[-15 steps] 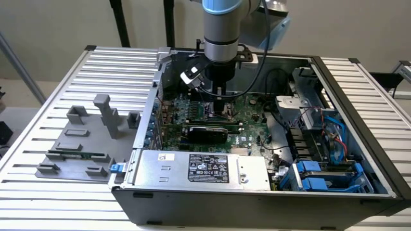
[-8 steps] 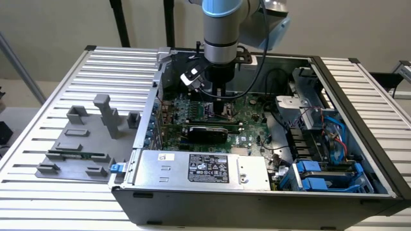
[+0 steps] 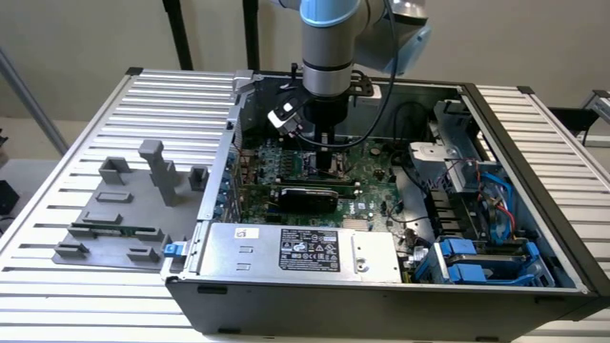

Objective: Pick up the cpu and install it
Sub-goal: 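Place the cpu into insertion slot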

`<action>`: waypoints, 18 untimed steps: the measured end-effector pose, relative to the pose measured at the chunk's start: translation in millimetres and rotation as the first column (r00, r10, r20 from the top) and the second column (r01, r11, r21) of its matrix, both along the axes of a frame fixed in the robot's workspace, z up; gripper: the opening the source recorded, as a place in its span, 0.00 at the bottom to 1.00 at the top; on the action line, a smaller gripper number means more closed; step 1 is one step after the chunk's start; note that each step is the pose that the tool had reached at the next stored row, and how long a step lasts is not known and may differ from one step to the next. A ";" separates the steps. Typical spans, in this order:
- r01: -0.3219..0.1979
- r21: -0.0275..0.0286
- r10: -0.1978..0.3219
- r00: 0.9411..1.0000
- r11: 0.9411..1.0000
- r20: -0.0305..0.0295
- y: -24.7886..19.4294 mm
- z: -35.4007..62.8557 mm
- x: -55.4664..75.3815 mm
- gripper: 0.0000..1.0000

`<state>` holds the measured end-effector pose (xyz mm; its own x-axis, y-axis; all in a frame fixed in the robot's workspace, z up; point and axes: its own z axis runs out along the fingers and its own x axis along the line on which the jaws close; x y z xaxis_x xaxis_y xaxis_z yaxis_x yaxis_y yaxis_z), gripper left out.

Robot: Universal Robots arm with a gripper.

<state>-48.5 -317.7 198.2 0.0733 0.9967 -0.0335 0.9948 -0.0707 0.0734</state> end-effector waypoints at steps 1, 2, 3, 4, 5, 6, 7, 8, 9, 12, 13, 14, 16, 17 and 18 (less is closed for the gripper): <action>0.000 -0.002 0.000 1.000 1.000 0.000 0.1 -0.2 0.0 0.55; 0.000 -0.002 0.000 1.000 1.000 0.000 0.2 -0.3 0.1 0.55; 0.000 -0.002 0.000 1.000 1.000 0.000 0.3 -0.3 0.0 0.55; 0.000 -0.002 0.000 1.000 1.000 0.000 0.5 -0.4 0.0 0.55; 0.000 -0.002 0.000 1.000 1.000 0.000 0.8 -0.4 0.0 0.55; 0.000 -0.002 0.000 1.000 1.000 0.000 1.1 -0.4 0.0 0.55; 0.000 -0.002 0.000 1.000 1.000 0.000 1.4 -0.4 0.0 0.55; 0.000 -0.002 0.000 1.000 1.000 0.000 1.9 -0.4 0.0 0.55; 0.000 -0.002 0.000 1.000 1.000 0.000 2.3 -0.4 0.0 0.55; 0.000 -0.002 0.000 1.000 1.000 0.000 3.5 -0.5 0.0 0.55; 0.000 -0.002 0.000 1.000 1.000 0.000 3.8 -0.5 0.0 0.55; 0.000 -0.002 0.000 1.000 1.000 0.000 3.9 -0.6 0.0 0.55; 0.000 -0.002 0.000 1.000 1.000 0.000 3.9 -0.8 0.0 0.55; 0.000 -0.002 0.000 1.000 1.000 0.000 3.9 -1.0 0.0 0.55; 0.000 -0.002 0.000 1.000 1.000 0.000 3.9 -1.2 0.0 0.55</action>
